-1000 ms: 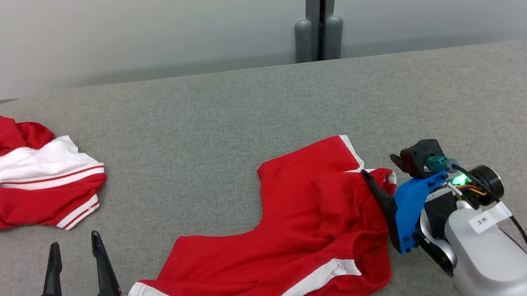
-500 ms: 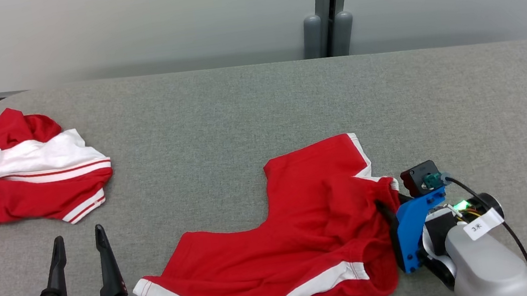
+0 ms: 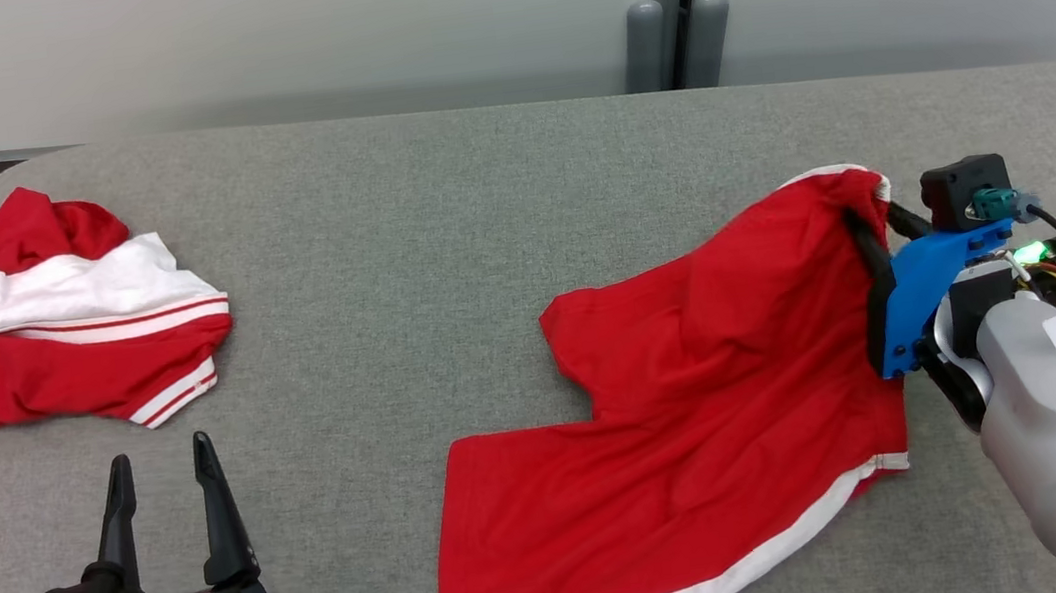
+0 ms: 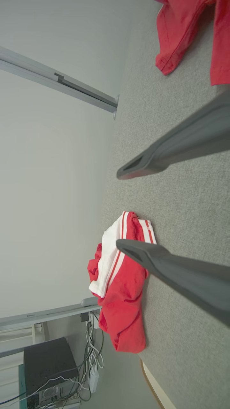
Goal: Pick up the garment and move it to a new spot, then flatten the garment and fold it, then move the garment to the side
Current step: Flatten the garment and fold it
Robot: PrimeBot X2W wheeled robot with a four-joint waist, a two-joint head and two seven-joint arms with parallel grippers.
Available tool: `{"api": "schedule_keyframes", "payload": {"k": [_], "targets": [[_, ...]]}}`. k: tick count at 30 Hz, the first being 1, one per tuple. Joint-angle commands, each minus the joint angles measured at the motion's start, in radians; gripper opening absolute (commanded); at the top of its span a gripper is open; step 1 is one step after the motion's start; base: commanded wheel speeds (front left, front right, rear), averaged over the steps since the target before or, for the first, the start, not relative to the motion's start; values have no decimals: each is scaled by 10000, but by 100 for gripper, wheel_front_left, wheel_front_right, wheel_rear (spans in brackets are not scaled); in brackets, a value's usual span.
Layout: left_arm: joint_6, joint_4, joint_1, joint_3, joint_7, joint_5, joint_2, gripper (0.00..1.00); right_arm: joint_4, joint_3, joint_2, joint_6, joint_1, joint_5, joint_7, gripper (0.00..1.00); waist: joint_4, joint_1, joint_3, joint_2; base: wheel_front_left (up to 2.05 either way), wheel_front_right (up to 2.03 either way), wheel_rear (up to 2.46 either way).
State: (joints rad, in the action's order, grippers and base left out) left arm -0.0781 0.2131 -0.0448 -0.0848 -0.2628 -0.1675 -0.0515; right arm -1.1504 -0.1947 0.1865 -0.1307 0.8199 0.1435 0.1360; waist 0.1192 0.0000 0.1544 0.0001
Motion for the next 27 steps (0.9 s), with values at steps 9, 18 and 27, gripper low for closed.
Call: {"api": "schedule_keyframes", "payload": {"k": [9, 18, 27], "targets": [[127, 10, 34, 94, -29, -10, 15, 100, 145, 141, 4, -1, -252, 532, 1231, 100, -396, 0, -126, -1, 0, 0, 0], [20, 8, 151, -133, -29, 201, 17, 100, 4099, 933, 54, -1, -2614, 714, 1294, 100, -960, 0, -402, -1, 0, 0, 0], [-81, 108, 264, -146, -29, 344, 14, 100, 7812, 1589, -715, -1, -5745, 197, 1297, 100, -1335, 0, -516, -1, 0, 0, 0]]}}
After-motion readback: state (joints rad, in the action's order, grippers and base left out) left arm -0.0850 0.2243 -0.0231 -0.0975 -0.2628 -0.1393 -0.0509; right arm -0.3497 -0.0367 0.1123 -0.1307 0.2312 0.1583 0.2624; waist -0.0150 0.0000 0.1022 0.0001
